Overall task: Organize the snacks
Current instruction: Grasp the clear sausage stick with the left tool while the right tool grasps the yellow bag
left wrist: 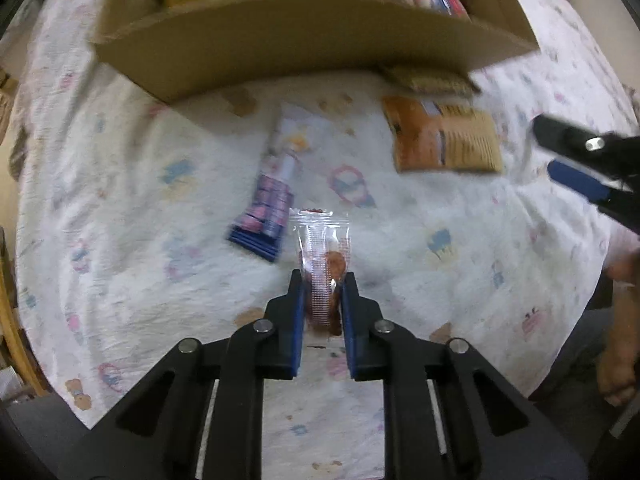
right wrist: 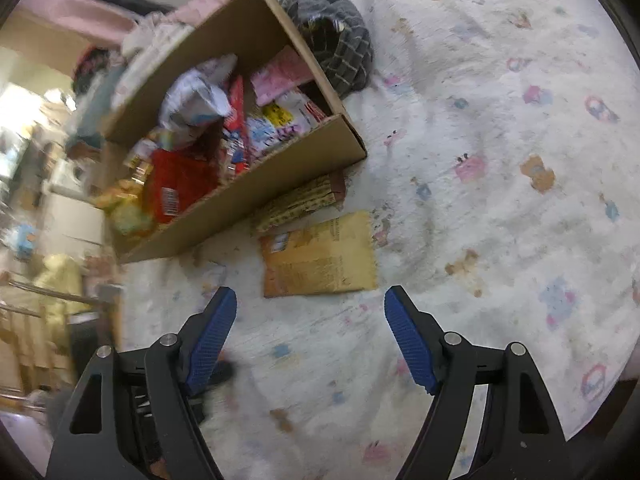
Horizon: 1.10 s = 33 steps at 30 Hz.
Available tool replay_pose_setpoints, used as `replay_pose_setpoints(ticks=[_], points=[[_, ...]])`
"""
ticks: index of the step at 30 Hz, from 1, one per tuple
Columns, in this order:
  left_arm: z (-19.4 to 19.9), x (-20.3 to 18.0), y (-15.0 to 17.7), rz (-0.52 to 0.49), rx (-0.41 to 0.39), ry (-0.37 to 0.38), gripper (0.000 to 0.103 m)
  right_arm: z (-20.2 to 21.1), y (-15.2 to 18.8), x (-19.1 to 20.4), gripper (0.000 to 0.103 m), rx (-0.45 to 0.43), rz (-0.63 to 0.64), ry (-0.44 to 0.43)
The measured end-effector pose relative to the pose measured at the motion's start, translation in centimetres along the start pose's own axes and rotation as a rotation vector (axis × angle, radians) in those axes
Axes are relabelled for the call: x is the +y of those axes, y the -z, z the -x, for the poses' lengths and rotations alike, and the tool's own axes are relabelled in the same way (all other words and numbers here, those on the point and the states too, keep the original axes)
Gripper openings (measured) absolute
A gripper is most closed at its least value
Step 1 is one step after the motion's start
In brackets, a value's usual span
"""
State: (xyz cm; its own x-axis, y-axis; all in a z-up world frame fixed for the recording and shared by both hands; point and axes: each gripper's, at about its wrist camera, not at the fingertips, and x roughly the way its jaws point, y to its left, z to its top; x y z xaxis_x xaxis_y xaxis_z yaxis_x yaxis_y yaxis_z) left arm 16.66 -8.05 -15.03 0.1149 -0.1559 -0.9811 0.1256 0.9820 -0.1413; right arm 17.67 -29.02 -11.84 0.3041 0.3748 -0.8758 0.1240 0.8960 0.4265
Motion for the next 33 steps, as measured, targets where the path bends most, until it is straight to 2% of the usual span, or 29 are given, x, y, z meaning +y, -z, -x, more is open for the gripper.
replay_pose_setpoints(ticks=[3,7,12,16,18,20,22,23,24,30,33], points=[[0.9,1.4,-0.1,0.040,-0.021,0.019,0.014,-2.4,-0.7,1.1,0.099,0.047,0.037,0.082],[1.0,2.6,0.0,0.072,-0.011,0.034,0.014,-5.4,-1.3,2.2,0.101,0.109,0.050,0.149],[1.9,3.8,-0.6,0.101,-0.025,0.056,0.014,-8.4,-1.7,5.5,0.103,0.142,0.126,0.227],[2.7,5.5,-0.5,0.114,-0.033,0.062,0.014,-10.6,-1.6,6.4,0.103,0.166,0.188,0.364],[2.9,5.8,-0.1,0.120,-0.032,0.061,0.014,-11.4,-1.6,6.4,0.103,0.169,0.201,0.395],[2.8,5.9,-0.3,0.125,-0.029,0.062,0.014,-11.4,-1.7,6.0,0.102,0.155,0.186,0.382],[2.5,5.8,-0.3,0.128,-0.029,0.058,0.014,-11.0,-1.8,5.6,0.088,0.148,0.172,0.366],[2.5,5.7,-0.3,0.127,-0.029,0.056,0.014,-10.6,-2.0,5.4,0.077,0.140,0.169,0.362],[2.6,5.6,-0.2,0.127,-0.030,0.055,0.014,-10.2,-2.1,5.1,0.071,0.134,0.165,0.356],[2.2,4.8,0.0,0.138,-0.040,0.046,0.014,-7.6,-1.4,3.4,0.069,0.111,0.157,0.277],[2.2,4.8,0.1,0.141,-0.050,0.033,0.014,-6.0,-0.3,2.4,0.068,0.141,0.151,0.157]])
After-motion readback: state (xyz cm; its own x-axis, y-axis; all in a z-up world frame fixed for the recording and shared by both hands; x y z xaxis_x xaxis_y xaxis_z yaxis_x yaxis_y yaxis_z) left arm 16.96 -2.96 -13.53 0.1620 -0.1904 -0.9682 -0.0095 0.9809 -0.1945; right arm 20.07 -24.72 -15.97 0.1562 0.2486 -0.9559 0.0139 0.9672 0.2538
